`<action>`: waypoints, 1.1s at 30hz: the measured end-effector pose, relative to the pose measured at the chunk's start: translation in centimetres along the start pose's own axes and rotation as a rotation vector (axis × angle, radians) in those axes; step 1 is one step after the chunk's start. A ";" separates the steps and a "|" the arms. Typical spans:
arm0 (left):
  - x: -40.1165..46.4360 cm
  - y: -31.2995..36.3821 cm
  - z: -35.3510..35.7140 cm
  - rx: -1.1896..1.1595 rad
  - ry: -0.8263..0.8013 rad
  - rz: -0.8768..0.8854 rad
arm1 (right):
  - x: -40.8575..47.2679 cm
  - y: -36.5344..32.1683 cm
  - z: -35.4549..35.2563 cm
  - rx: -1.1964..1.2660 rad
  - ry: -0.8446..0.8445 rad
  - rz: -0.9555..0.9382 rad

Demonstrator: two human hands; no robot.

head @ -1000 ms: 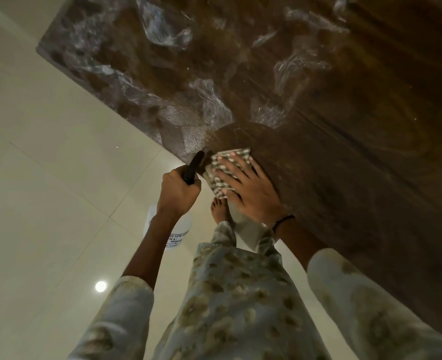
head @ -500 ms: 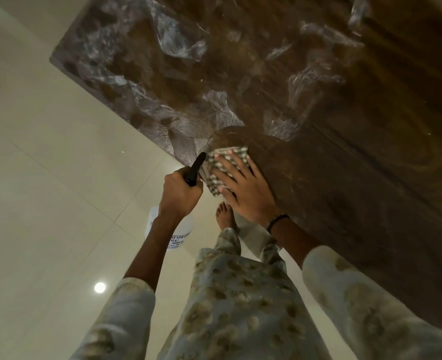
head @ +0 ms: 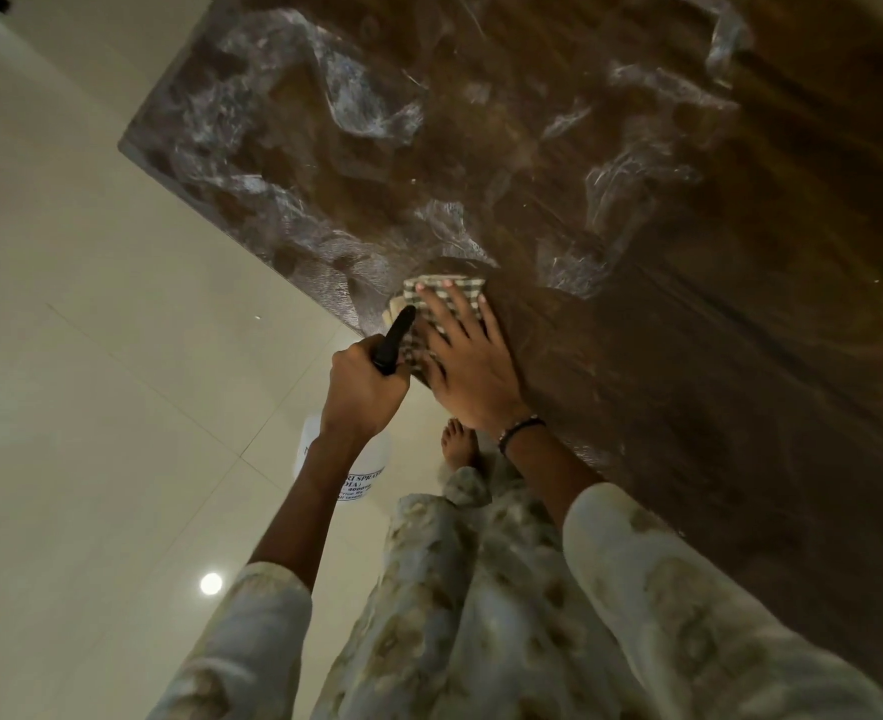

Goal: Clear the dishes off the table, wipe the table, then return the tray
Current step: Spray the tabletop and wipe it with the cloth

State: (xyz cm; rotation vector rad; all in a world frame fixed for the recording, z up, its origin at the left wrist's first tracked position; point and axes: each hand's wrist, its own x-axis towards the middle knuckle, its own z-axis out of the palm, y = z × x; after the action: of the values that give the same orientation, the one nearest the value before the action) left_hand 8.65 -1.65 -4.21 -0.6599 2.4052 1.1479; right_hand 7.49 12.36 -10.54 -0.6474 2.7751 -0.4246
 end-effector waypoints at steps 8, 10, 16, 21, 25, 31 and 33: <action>0.1 4.8 3.1 0.057 -0.179 0.059 | -7.6 8.4 -1.8 0.002 0.029 0.240; 0.4 6.3 4.4 0.083 -0.246 0.066 | -8.7 10.1 -2.5 0.002 0.050 0.347; 0.9 10.7 7.5 0.180 -0.283 0.127 | -9.2 11.3 -3.0 0.021 0.077 0.353; 1.6 12.4 8.4 0.206 -0.315 0.157 | -9.3 12.1 -3.1 0.048 0.068 0.341; 2.2 13.0 8.4 0.261 -0.274 0.099 | -8.8 13.8 -4.0 0.046 0.091 0.350; 3.6 11.6 7.1 0.241 -0.253 0.073 | -2.8 14.4 -5.0 0.056 0.168 0.455; 3.9 11.5 6.5 0.210 -0.198 0.069 | -0.1 13.2 -4.9 0.072 0.188 0.433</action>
State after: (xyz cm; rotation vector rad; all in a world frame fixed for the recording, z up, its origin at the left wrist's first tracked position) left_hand -0.07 8.94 -3.04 -0.3804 2.3501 0.9218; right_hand 0.90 24.81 -10.41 0.0204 2.9448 -0.5061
